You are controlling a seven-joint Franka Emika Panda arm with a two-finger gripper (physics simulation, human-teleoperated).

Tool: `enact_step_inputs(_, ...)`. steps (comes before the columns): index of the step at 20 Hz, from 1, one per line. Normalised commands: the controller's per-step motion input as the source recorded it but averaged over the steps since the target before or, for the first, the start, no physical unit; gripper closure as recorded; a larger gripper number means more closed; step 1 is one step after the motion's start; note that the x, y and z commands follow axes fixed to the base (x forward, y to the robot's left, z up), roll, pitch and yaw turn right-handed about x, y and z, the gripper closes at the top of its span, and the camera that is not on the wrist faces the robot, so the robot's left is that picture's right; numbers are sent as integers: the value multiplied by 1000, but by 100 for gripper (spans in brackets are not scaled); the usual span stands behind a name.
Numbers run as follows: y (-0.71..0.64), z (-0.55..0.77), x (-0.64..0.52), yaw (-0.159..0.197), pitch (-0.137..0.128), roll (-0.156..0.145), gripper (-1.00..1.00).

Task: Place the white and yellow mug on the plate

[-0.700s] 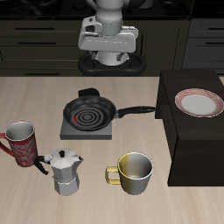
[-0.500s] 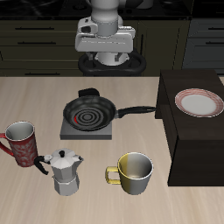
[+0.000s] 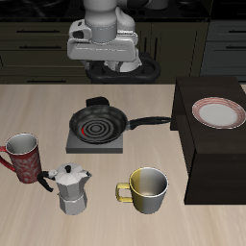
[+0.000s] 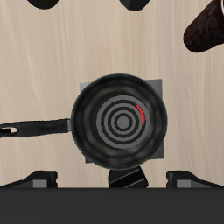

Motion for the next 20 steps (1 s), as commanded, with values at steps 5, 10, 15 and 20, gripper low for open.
enact_step_inputs(5,55,60,596,53,-13,75,-100)
enact_step_inputs(10,68,119,521,-27,-11,-5,-100)
enact_step_inputs(15,-8,40,413,-38,-5,-29,-100)
enact_step_inputs(20,50,-23,498,-15,10,-23,-100)
